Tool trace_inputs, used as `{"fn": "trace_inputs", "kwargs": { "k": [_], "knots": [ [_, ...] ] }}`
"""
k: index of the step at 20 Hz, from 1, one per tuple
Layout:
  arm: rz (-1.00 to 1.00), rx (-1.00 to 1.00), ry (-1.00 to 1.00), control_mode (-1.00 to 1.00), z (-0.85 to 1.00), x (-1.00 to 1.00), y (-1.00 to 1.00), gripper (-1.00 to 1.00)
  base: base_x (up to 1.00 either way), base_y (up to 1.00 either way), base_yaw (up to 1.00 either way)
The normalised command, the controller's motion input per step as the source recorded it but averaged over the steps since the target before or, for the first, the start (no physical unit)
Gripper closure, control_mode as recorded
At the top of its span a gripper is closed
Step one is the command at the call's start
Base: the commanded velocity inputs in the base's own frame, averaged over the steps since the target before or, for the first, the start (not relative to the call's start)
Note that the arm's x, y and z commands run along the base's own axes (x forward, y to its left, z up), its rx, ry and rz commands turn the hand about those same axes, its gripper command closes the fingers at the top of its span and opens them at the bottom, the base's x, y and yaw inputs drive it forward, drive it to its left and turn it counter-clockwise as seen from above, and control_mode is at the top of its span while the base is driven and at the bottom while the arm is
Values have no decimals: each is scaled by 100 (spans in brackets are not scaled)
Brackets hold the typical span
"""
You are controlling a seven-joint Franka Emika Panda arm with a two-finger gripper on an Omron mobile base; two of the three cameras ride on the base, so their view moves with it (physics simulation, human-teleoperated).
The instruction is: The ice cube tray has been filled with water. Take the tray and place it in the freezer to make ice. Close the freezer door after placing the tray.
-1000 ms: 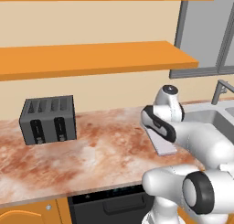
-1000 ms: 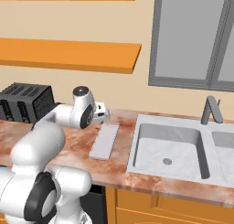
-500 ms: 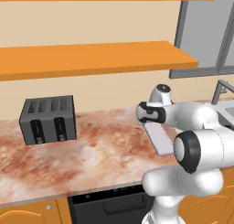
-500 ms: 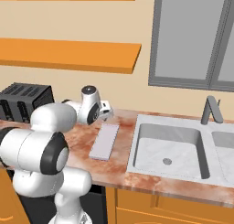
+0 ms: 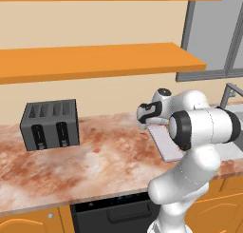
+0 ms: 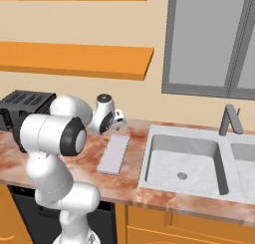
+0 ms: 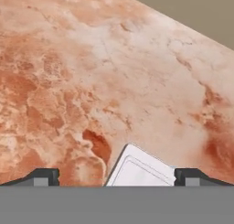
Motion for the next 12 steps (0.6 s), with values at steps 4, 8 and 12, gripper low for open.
{"fn": "trace_inputs", "kwargs": {
  "k": [4,8,12],
  "knots": [
    [7,0,0,-100,-36,44,0,-100,0,0,0],
    [6,0,0,-100,-39,32,0,-100,0,0,0],
    [5,0,0,-100,-31,28,0,-100,0,0,0]
  ]
}}
